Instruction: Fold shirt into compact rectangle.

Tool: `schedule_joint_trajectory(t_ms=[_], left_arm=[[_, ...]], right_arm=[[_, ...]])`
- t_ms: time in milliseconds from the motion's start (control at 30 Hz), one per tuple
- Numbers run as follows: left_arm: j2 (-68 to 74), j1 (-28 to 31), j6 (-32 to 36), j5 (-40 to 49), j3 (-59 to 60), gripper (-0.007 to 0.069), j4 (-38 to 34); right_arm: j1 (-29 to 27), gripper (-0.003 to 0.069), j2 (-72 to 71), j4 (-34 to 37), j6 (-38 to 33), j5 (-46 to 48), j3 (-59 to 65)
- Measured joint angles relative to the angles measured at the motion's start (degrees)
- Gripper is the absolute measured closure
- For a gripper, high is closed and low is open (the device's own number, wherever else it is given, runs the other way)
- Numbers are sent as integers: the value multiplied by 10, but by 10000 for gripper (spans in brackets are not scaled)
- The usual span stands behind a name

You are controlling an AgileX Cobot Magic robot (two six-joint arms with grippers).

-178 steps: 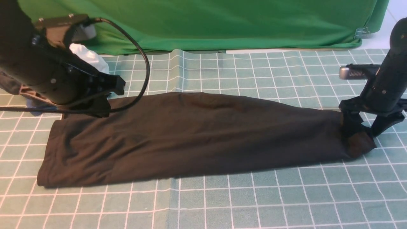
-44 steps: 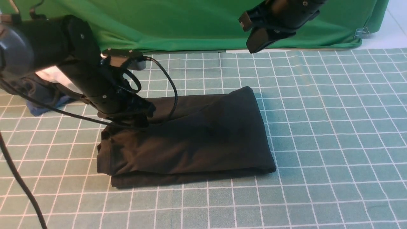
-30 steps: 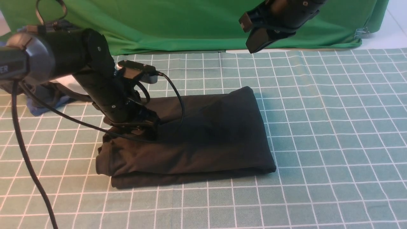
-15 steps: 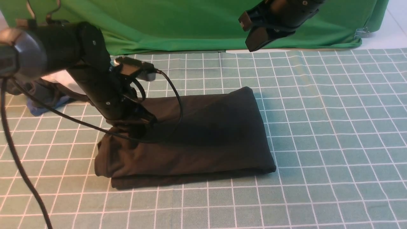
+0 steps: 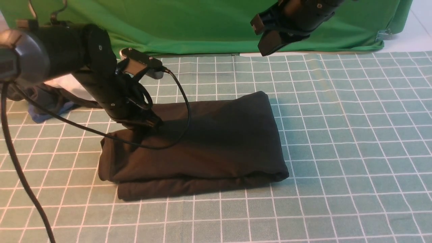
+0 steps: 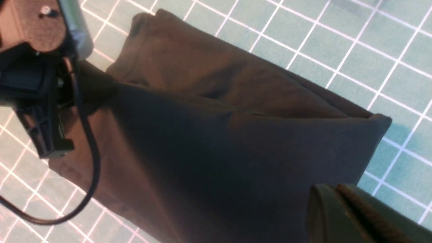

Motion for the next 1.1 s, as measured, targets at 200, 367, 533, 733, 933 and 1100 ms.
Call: schedule_joint_trajectory(t_ms=[200,367,533,733,933,1100], left_arm=[[0,0,-40,-34,0,493,34],[-18,0,-134,-36,-1,284,86],[-60,0,-202,-28,-5,272,44],[-94,0,-114,-5,20,563,-148],[-82,0,-98,-53,124,615,-183],[-62,0,-98,-65,154,613,-187]], right_arm=[[0,629,4,0,0,-2,7],[0,629,6,-36,1,13,7],[0,629,9,-113,35,16,7],[1,641,9,-125,50,14,42],[12,641,10,-12,13,-18,179],[23,640,11,23,-7,-60,247]])
